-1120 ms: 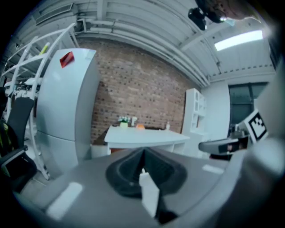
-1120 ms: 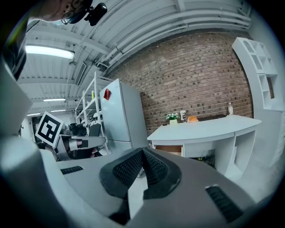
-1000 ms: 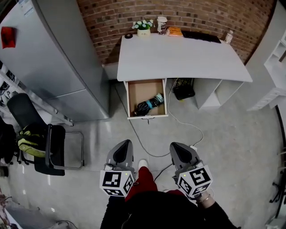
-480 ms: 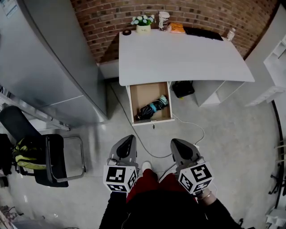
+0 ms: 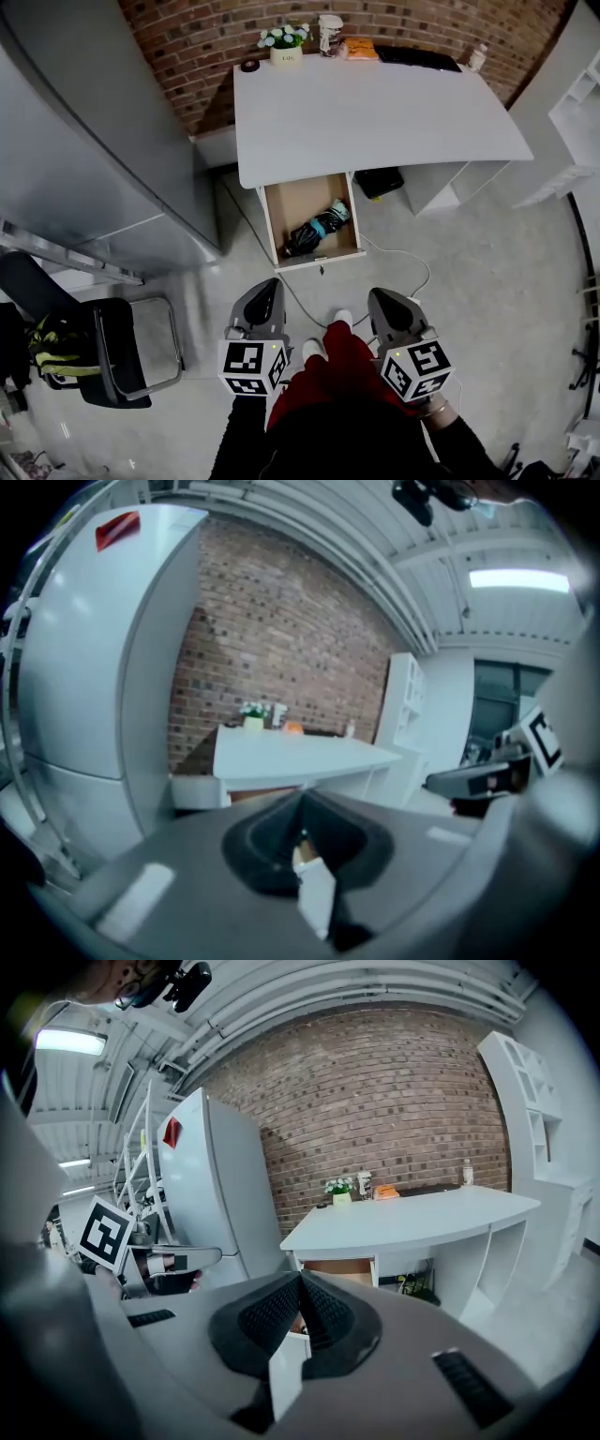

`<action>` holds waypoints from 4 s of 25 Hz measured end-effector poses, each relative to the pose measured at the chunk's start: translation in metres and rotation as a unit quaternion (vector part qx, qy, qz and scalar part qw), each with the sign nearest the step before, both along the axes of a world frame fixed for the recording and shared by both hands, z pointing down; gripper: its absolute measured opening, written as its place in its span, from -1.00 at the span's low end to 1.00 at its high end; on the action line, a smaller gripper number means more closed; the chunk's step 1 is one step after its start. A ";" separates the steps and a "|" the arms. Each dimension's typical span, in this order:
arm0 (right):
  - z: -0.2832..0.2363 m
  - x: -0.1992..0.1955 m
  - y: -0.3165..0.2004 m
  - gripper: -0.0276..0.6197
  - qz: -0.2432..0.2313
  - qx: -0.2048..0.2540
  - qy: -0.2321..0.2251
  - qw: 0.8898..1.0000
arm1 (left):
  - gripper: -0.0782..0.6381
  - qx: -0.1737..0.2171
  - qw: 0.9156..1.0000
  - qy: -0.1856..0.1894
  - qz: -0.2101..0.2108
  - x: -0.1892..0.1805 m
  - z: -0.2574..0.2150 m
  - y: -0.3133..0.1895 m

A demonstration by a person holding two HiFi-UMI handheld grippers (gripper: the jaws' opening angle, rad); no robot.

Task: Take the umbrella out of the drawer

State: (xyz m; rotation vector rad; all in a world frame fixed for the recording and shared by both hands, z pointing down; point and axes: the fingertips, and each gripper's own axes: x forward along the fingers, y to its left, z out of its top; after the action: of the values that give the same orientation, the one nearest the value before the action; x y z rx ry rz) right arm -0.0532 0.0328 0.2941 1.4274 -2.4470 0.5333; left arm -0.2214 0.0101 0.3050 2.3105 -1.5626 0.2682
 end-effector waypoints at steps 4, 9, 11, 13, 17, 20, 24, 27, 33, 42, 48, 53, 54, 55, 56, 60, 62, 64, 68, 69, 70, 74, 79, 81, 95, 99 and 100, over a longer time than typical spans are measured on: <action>0.009 0.007 -0.018 -0.92 0.011 -0.007 -0.004 1.000 | -0.76 -0.012 1.000 -0.009 0.011 0.010 0.012 -0.021; 0.019 0.018 -0.048 -0.92 0.021 -0.017 -0.005 1.000 | -0.72 -0.033 0.999 -0.025 0.030 0.024 0.029 -0.052; 0.024 0.023 -0.058 -0.92 0.024 -0.021 -0.005 0.999 | -0.71 -0.040 0.998 -0.031 0.037 0.030 0.036 -0.065; 0.029 0.029 -0.067 -0.92 0.030 -0.028 -0.007 0.999 | -0.68 -0.047 0.997 -0.036 0.042 0.037 0.042 -0.077; 0.041 0.039 -0.081 -0.92 0.040 -0.043 -0.011 0.998 | -0.62 -0.062 0.996 -0.042 0.052 0.050 0.054 -0.095; 0.049 0.045 -0.089 -0.92 0.043 -0.052 -0.011 0.998 | -0.55 -0.076 0.994 -0.049 0.059 0.057 0.065 -0.107; 0.062 0.049 -0.100 -0.92 0.046 -0.066 -0.013 0.997 | -0.50 -0.096 0.991 -0.056 0.069 0.064 0.081 -0.121; 0.069 0.053 -0.108 -0.92 0.047 -0.075 -0.014 0.996 | -0.44 -0.115 0.988 -0.070 0.078 0.072 0.094 -0.132; 0.090 0.057 -0.119 -0.92 0.044 -0.097 -0.016 0.994 | -0.33 -0.149 0.980 -0.101 0.089 0.081 0.125 -0.153; 0.127 0.065 -0.127 -0.92 0.059 -0.129 -0.033 0.989 | -0.22 -0.184 0.968 -0.126 0.111 0.098 0.167 -0.172; 0.151 0.062 -0.127 -0.92 0.048 -0.149 -0.039 0.987 | -0.11 -0.202 0.956 -0.163 0.140 0.114 0.195 -0.177; 0.171 0.064 -0.128 -0.92 0.052 -0.163 -0.047 0.984 | -0.10 -0.208 0.947 -0.194 0.152 0.123 0.216 -0.183; 0.175 0.065 -0.128 -0.92 0.054 -0.166 -0.049 0.983 | -0.10 -0.209 0.944 -0.201 0.156 0.125 0.221 -0.184; 0.180 0.066 -0.129 -0.92 0.056 -0.169 -0.051 0.983 | -0.10 -0.210 0.942 -0.208 0.160 0.126 0.226 -0.185; 0.185 0.067 -0.130 -0.92 0.059 -0.172 -0.053 0.982 | -0.10 -0.211 0.939 -0.214 0.164 0.127 0.231 -0.186; 0.203 0.074 -0.133 -0.92 0.073 -0.183 -0.060 0.979 | -0.07 -0.218 0.930 -0.241 0.170 0.126 0.250 -0.192; 0.212 0.079 -0.135 -0.92 0.082 -0.188 -0.062 0.977 | -0.06 -0.223 0.928 -0.246 0.169 0.125 0.257 -0.196; 0.219 0.082 -0.136 -0.92 0.090 -0.192 -0.066 0.975 | -0.06 -0.228 0.925 -0.253 0.170 0.123 0.265 -0.200; 0.233 0.083 -0.136 -0.92 0.099 -0.198 -0.074 0.972 | -0.04 -0.231 0.915 -0.276 0.182 0.124 0.282 -0.204; 0.236 0.084 -0.136 -0.92 0.100 -0.200 -0.076 0.972 | -0.03 -0.232 0.914 -0.278 0.185 0.125 0.286 -0.203; 0.239 0.084 -0.134 -0.92 0.102 -0.202 -0.078 0.971 | -0.01 -0.234 0.912 -0.280 0.188 0.125 0.290 -0.203; 0.251 0.084 -0.130 -0.92 0.111 -0.209 -0.084 0.968 | 0.01 -0.241 0.905 -0.291 0.196 0.126 0.305 -0.200; 0.265 0.085 -0.127 -0.92 0.114 -0.216 -0.085 0.966 | 0.03 -0.242 0.895 -0.312 0.208 0.124 0.321 -0.202; 0.270 0.087 -0.126 -0.92 0.117 -0.219 -0.085 0.965 | 0.04 -0.245 0.890 -0.320 0.211 0.124 0.328 -0.203; 0.300 0.091 -0.116 -0.92 0.131 -0.235 -0.093 0.959 | 0.07 -0.247 0.859 -0.386 0.227 0.122 0.377 -0.219; 0.307 0.093 -0.114 -0.92 0.130 -0.240 -0.093 0.957 | 0.07 -0.252 0.856 -0.393 0.224 0.121 0.387 -0.227; 0.309 0.093 -0.114 -0.92 0.130 -0.241 -0.094 0.957 | 0.07 -0.253 0.855 -0.394 0.223 0.122 0.390 -0.229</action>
State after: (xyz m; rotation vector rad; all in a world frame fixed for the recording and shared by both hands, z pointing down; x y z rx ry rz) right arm 0.0399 -0.0807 0.6031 1.5356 -2.0510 1.2754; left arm -0.0997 -0.2186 0.6945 2.1643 -0.9730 1.6950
